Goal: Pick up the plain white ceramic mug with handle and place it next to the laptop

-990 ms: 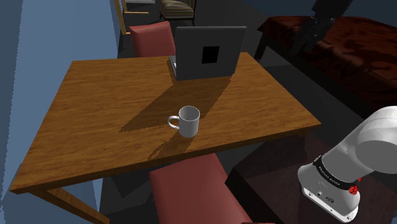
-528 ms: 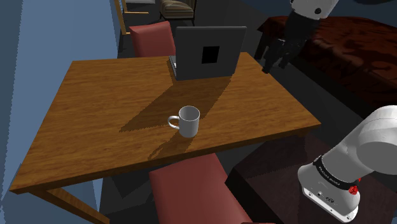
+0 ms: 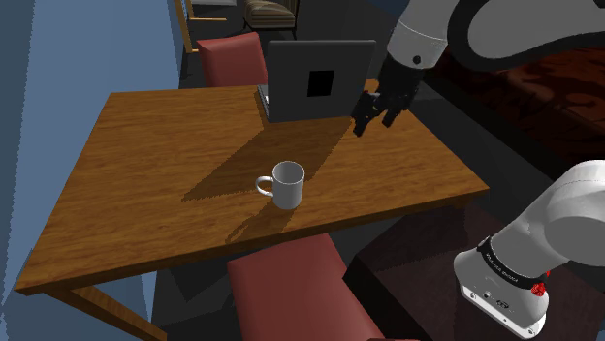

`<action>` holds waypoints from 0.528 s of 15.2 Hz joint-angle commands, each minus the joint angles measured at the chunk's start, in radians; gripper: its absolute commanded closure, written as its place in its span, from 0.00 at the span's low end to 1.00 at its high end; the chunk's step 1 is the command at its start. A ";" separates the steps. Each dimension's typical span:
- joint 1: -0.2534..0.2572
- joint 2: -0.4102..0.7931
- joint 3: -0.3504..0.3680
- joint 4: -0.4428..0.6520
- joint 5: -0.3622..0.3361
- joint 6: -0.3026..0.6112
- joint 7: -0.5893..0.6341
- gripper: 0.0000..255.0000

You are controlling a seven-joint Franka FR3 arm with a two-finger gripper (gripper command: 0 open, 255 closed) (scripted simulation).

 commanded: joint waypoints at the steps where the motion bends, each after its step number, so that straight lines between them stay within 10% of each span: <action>1: 0.001 0.063 0.052 0.008 -0.003 0.068 0.054 0.00; 8: -0.035 0.310 0.213 0.090 -0.110 0.253 0.258 0.00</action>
